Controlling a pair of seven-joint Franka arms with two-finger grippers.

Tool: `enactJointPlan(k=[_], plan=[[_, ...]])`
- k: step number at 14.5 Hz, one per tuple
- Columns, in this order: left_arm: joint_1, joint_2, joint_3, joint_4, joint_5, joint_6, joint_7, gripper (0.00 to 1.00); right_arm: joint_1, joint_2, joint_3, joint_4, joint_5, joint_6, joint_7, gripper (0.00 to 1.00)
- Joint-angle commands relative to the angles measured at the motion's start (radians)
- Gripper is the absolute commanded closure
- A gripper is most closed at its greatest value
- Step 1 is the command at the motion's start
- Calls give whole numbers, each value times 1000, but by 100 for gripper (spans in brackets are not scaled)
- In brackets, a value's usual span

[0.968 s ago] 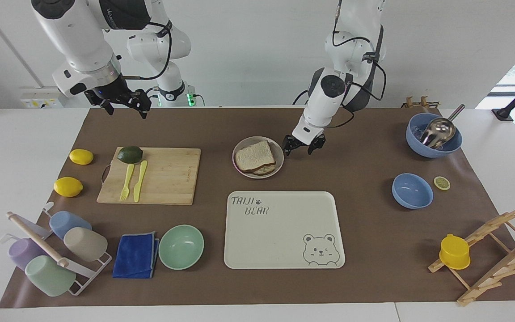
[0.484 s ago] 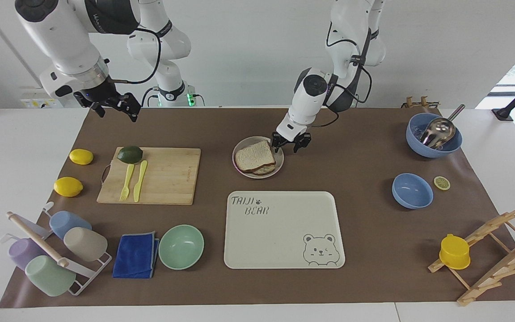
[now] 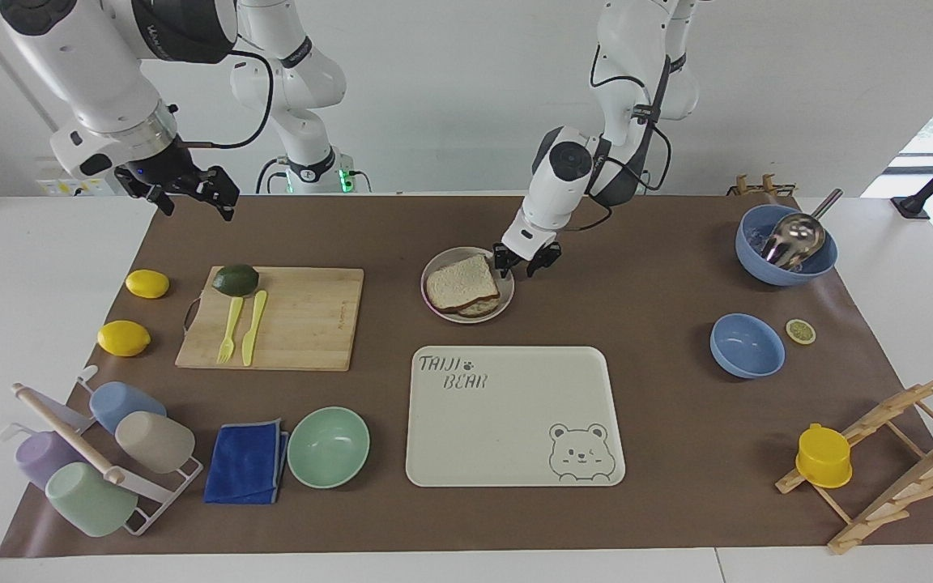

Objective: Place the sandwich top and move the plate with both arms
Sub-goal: 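Grasp the rim of the grey plate with the left gripper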

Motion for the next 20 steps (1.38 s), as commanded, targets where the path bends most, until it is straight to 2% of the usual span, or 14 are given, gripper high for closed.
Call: enactJointPlan(k=[1,5,11,16,20], plan=[[-20,25,13,-19,-41,65,-13,49,-29,-9,6,17,17,-5,-69,0],[-20,40,13,-19,-43,79,-13,57,-47,-9,-2,28,24,2,-135,0],[-17,40,13,-15,-43,73,-7,100,-53,6,1,43,27,44,-98,0],[-4,40,13,-12,-44,70,0,100,-49,7,3,54,16,35,-98,0],[21,25,13,13,-95,47,10,100,-47,7,3,54,10,35,-98,0]])
